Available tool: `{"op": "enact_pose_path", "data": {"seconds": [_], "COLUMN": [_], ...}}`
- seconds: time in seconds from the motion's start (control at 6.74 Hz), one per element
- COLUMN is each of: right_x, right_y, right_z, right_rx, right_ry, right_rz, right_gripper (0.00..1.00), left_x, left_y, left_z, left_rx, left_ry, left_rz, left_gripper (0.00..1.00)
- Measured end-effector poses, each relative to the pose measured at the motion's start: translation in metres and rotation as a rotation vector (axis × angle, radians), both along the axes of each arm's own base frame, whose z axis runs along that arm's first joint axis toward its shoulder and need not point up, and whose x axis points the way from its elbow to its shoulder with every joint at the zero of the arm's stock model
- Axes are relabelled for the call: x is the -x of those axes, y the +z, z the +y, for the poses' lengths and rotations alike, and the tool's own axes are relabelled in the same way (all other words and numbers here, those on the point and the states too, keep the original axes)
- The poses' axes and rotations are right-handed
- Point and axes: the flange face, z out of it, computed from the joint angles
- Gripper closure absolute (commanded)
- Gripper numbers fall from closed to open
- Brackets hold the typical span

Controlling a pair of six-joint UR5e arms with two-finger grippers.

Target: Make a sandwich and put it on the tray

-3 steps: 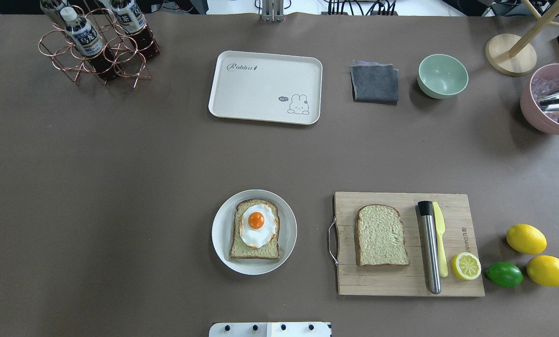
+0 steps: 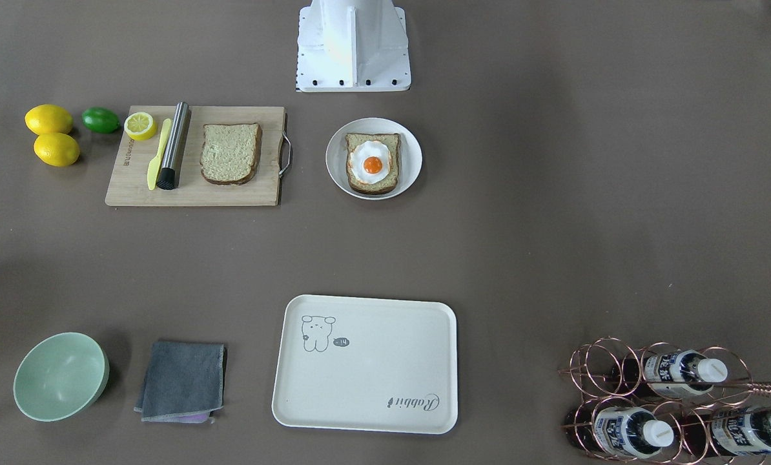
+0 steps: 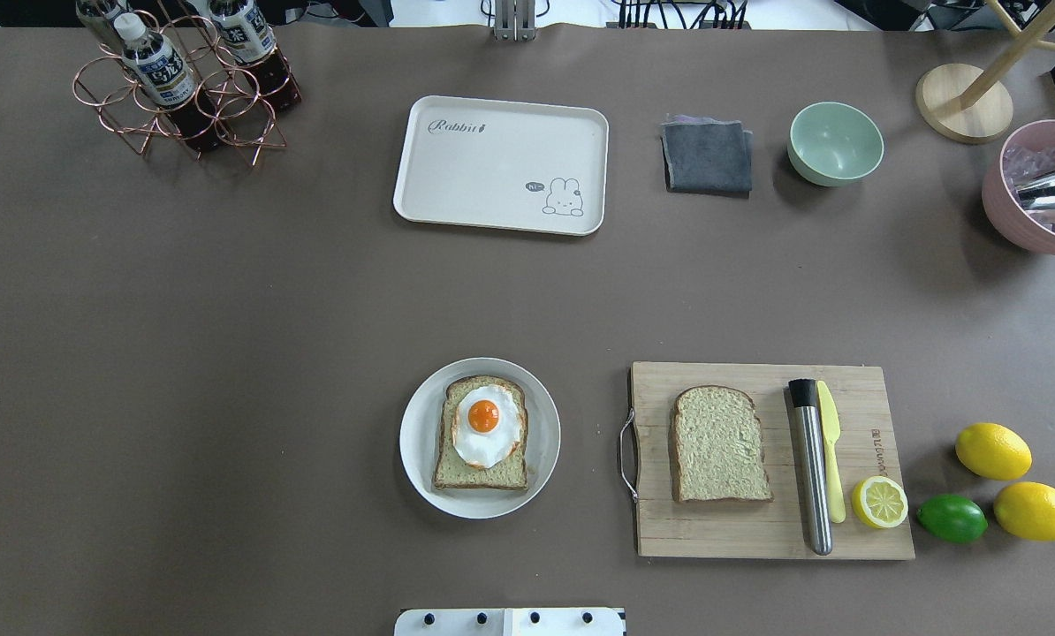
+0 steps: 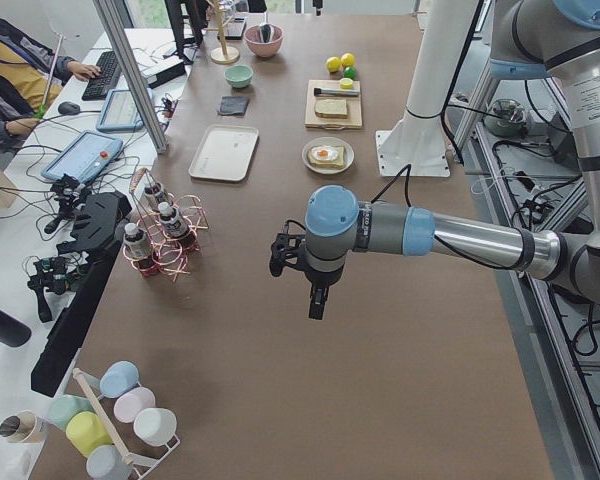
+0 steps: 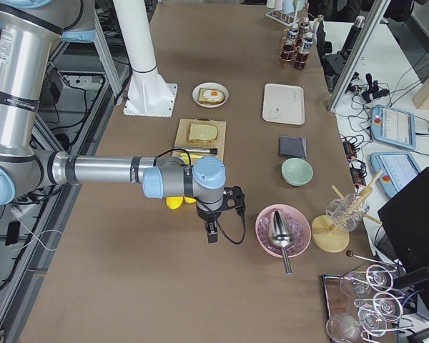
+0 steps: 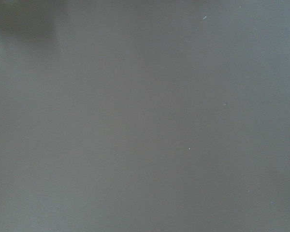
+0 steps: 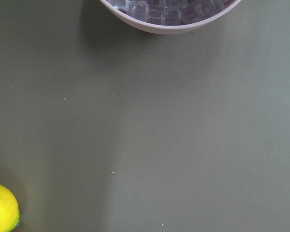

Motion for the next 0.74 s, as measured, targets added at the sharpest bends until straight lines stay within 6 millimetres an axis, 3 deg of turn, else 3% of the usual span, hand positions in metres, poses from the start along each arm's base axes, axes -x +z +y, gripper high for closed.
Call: {"op": "enact_pose_path", "data": {"seconds": [0.74], "right_x": [0.0046], "right_y": [0.0004], "right_z": [-0.0022], "right_rx": [0.013], "right_ry": [-0.002], "right_rz": [-0.049], "right_gripper": [0.00], "left_x": [0.0031], "left_y": [-0.0080], "left_z": [-0.0034], "left_rx": [-0.020], "left_ry": [-0.009], "left_rz": [0.003], "left_gripper": [0.04]}}
